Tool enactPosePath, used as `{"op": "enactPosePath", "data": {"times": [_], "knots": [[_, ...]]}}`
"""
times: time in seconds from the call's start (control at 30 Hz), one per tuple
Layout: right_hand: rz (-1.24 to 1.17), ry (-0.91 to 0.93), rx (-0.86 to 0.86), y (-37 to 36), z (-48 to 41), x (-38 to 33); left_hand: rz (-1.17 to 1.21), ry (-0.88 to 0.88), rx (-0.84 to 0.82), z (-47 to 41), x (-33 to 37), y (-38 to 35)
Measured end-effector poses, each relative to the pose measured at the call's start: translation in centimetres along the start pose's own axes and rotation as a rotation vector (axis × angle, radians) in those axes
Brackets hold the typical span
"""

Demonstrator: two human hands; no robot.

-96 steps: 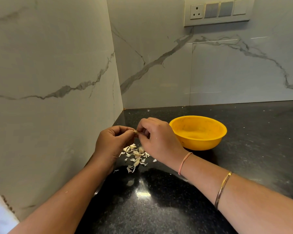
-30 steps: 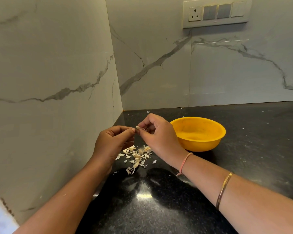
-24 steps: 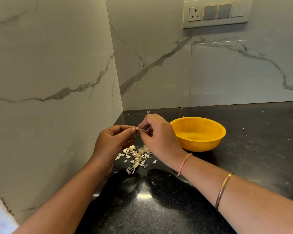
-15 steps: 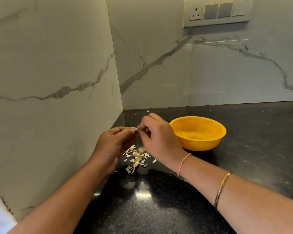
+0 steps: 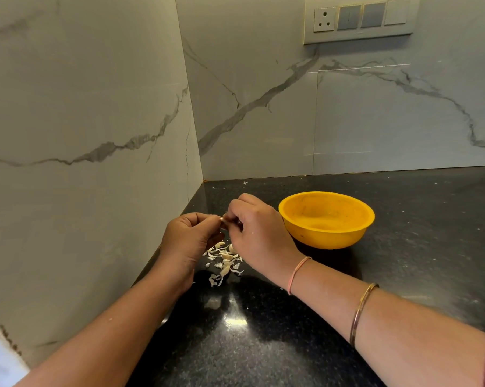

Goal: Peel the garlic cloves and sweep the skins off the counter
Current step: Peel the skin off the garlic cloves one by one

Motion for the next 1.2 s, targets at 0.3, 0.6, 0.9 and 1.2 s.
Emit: {"op": "enactPosePath", "data": {"times": [0.3,0.6,0.9,1.2], "knots": [[0.045,0.004,-0.022,-0.1,0.1,-0.4,-0.088,-0.032,0.058,-0.1,-0.1,-0.1],[-0.006,-0.049,-0.002,-0.1,0.1,-0.4,-0.054,-0.018,0.047,-0.2,-0.3,0.0],[-0.334,-0.289,-0.02,-0.3,-0.2,0.7,0.03,0.0,0.05,-0.7,0.0,0.4],[-0.252,-0.202,0.014,-0.3,-0.1,0.5,0.073,0.006,-0.036,-0.1,0.4,0.0]]}}
Point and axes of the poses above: each hand's wrist, its own z-axis away from the middle knuckle, its own y-axis out of the back of the hand, x = y × z, the point moved 1 cm from there along -z, towards the middle knuckle, and after that the axes turned 9 degrees about z, right-handed, at the moved point
